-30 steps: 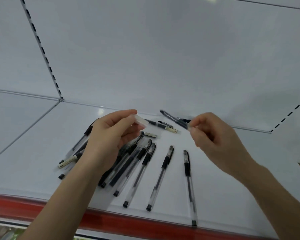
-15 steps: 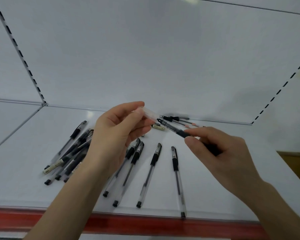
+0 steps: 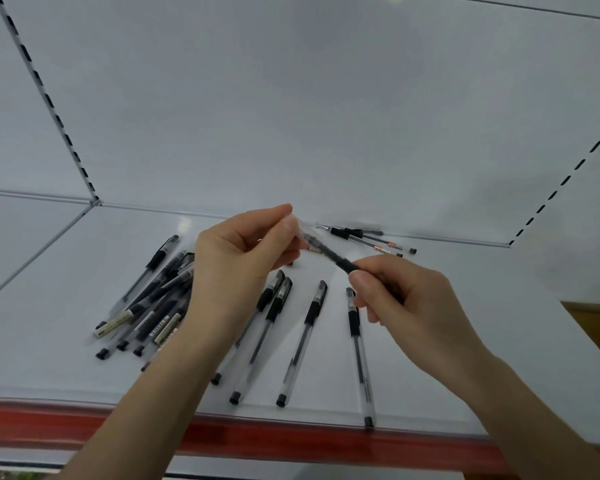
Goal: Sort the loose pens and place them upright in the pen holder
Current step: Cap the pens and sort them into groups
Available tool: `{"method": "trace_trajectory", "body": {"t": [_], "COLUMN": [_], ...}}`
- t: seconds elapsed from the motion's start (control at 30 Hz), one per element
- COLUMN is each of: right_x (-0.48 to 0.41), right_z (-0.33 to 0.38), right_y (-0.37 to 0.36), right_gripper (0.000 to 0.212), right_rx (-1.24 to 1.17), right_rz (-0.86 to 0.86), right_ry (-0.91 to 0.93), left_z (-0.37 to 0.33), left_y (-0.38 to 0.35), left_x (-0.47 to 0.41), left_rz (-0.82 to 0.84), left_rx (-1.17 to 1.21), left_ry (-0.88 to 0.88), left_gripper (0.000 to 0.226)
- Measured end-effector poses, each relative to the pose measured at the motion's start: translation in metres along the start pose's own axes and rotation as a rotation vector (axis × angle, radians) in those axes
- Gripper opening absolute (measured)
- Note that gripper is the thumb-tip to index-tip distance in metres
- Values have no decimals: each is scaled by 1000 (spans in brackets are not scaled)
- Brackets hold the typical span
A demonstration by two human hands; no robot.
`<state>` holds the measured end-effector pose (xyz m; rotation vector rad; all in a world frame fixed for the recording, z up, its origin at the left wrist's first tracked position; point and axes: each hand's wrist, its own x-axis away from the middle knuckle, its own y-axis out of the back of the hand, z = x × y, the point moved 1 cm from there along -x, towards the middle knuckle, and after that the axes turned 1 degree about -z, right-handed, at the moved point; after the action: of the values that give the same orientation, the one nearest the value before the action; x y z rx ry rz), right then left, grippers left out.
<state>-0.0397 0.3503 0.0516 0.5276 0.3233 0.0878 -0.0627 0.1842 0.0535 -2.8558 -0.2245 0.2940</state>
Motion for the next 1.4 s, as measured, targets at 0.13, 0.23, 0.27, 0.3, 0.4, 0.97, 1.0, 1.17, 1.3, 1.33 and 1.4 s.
{"method": "trace_trajectory", "body": {"t": [0.13, 0.23, 0.27, 0.3, 0.4, 0.97, 1.0, 1.17, 1.3, 1.33, 1.4], "right_x": [-1, -5, -9, -15, -41, -103, -101, -77, -50, -44, -34], "right_z": [-5, -9, -10, -13, -30, -68, -70, -74, -74, -75, -76], "right_y": [-11, -17, -17, -17, -11, -29, -24, 4, 32, 38, 48], "right_gripper": [22, 20, 17, 15, 17, 22, 21, 20, 12, 12, 11], "right_rx": [27, 23, 27, 40, 169, 780, 801, 744, 669, 642, 572], "right_rz": [-7, 132, 221, 299, 293, 162, 174, 246, 147, 91, -16], "right_ry": [7, -51, -70, -81, -36, 81, 69, 0, -87, -120, -202], "left_z": [5, 7, 8, 9, 13, 37, 38, 41, 51, 55, 67], "left_y": [2, 11, 16, 20, 36, 41, 38, 23, 4, -2, -14], "left_x": [0, 0, 0, 0, -3, -32, -36, -67, -100, -106, -116], "left_rz": [-35, -36, -43, -54, -84, 108, 117, 190, 289, 321, 394], "left_rx": [-54, -143, -197, -254, -368, -1049, -1051, -1097, -1167, -1186, -1239], "left_ry": [6, 22, 21, 20, 41, -97, -106, -164, -277, -298, -311], "left_gripper": [14, 13, 13, 13, 13, 26, 25, 18, 22, 23, 24]}}
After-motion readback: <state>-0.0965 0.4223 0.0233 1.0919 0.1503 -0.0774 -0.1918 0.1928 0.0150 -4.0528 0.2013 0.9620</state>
